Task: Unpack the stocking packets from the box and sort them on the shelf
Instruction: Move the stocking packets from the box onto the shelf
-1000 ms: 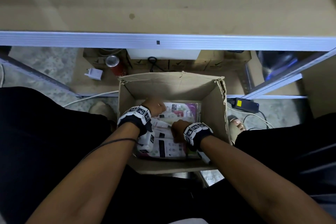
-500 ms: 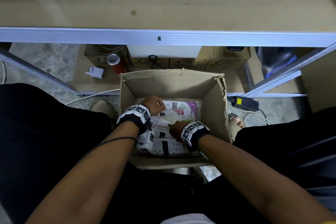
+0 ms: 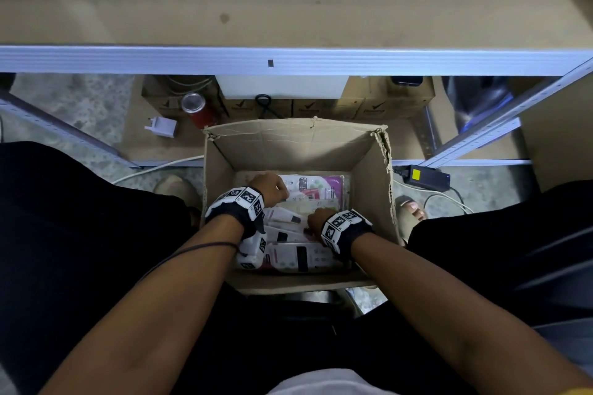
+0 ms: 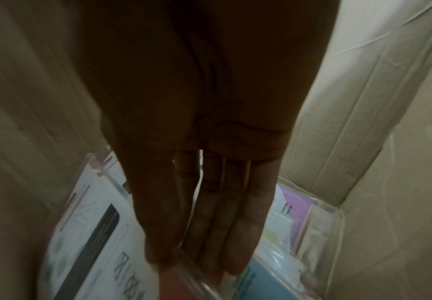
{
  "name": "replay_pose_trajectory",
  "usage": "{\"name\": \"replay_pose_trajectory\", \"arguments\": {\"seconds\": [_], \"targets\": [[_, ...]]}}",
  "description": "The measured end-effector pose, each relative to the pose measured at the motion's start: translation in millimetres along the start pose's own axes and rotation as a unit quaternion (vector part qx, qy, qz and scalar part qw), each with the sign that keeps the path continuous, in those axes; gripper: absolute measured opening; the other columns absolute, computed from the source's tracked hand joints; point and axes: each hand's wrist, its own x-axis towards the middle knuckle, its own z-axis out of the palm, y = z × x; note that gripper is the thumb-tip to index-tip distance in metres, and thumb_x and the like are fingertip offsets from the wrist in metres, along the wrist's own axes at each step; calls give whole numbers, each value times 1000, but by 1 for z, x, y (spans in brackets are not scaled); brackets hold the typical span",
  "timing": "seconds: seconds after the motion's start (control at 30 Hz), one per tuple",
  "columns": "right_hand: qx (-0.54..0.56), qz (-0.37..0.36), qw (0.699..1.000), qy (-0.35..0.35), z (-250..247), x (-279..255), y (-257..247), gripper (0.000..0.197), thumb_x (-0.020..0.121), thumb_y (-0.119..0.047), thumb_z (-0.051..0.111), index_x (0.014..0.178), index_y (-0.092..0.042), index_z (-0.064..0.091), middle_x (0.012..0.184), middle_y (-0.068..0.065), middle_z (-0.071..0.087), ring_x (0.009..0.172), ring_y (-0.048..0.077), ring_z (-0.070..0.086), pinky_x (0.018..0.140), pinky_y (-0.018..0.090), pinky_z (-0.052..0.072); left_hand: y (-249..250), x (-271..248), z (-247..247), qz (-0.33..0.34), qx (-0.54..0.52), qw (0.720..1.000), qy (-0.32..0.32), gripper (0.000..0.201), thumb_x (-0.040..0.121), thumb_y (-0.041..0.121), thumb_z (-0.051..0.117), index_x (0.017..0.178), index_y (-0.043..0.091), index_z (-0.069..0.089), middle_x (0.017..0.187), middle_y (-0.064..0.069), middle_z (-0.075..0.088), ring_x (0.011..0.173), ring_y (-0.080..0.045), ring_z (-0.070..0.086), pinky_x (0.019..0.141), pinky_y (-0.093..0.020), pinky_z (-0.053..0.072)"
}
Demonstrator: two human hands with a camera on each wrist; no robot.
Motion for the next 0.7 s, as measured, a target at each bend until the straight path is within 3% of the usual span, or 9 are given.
{"name": "replay_pose_trajectory", "arguments": {"seconds": [0.1,0.2,0.27,0.43,0.53,0.7], "targets": [[-13,-4,1000,0,-1,-4,1,24,91,-28,66,108,-12,65,114,13,64,99,30,66,86,41,57,4,-1,7,1,35,999,-10,20,95,17,61,101,6,77,110,-9,75,103,-26,70,80,-25,52],[-39,-18,999,4,-1,-14,6,34,79,-21,75,110,-16,62,114,9,63,101,26,65,79,40,57,7,0,19,2,66,997,-32,20,92,11,62,99,0,77,111,-12,74,106,-28,68,95,-37,55],[-55,-19,998,-5,-2,-20,8,44,72,-17,78,112,-16,61,116,8,62,103,26,65,76,39,57,9,0,26,7,96,994,-45,21,91,9,62,101,1,77,112,-12,74,107,-28,68,95,-39,55],[-37,-19,998,-37,-16,-29,7,52,67,-12,84,114,-12,62,123,10,60,111,28,63,82,48,58,7,3,43,-8,206,976,-75,27,91,11,59,110,-3,71,118,-20,69,108,-35,66,94,-42,56],[-28,-17,999,-44,-20,-35,10,58,69,-11,82,121,-11,57,130,12,54,118,30,58,89,49,54,-5,4,50,-13,248,964,-89,34,91,10,60,123,-1,65,126,-19,65,115,-36,62,99,-43,53],[-31,-16,998,-46,-21,-46,11,69,78,-14,76,138,-13,43,140,12,46,129,31,49,93,53,51,-18,4,57,-17,304,947,-103,36,89,5,63,125,4,65,133,-17,61,119,-31,62,101,-40,52]]}}
